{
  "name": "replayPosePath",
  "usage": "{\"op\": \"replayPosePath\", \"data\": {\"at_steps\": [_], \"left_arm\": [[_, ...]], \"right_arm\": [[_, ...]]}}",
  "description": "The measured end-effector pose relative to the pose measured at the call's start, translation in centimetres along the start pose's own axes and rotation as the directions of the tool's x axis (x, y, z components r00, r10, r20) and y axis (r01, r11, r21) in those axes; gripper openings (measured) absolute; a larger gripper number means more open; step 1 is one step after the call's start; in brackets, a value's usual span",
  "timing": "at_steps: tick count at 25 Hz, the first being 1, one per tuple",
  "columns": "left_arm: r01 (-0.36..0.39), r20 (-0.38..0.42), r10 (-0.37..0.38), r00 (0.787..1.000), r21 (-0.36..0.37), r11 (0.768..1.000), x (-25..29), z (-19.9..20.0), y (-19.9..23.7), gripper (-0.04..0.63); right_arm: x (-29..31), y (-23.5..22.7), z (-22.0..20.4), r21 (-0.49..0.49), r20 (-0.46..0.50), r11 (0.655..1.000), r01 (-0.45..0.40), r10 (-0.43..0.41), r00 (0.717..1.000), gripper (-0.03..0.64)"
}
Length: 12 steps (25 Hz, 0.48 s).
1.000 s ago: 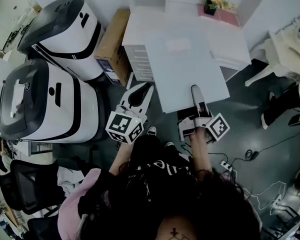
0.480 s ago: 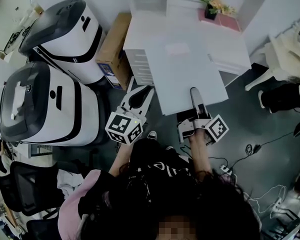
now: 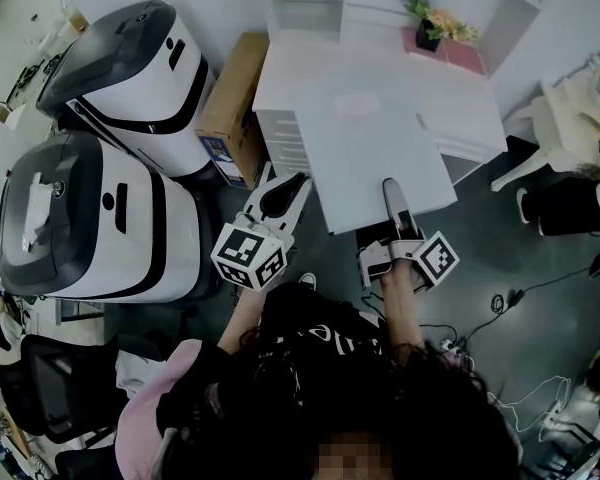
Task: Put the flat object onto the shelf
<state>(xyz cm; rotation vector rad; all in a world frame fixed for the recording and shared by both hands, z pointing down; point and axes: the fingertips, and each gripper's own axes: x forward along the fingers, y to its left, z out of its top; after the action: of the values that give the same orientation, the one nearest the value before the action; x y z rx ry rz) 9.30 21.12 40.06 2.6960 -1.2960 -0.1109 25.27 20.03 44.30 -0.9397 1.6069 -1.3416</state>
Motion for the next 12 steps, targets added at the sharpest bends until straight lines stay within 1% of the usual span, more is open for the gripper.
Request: {"op": "replayPosePath", "data": {"at_steps": [6, 9, 12], "left_arm": [[0.025, 0.003, -0.025, 1.000, -0.007, 1.000, 0.4, 0.7, 3.4, 0.044], [0.043, -0.002, -0.043, 0.999, -0.011, 0.999, 0.3, 0.6, 5.0, 0.044], [0.046, -0.009, -0.046, 0.999, -0.008, 0.999, 0.2, 0.4, 6.9, 0.044]], "right_arm": [[3.3, -0.2, -1.4, -0.008, 0.004, 1.000, 0.004, -0.004, 1.000, 0.316], [4.6, -0.6, -2.1, -0.011, 0.008, 1.000, 0.003, -0.003, 1.000, 0.316], [5.6, -1.0, -2.7, -0.023, 0.016, 1.000, 0.008, -0.007, 1.000, 0.316]]}}
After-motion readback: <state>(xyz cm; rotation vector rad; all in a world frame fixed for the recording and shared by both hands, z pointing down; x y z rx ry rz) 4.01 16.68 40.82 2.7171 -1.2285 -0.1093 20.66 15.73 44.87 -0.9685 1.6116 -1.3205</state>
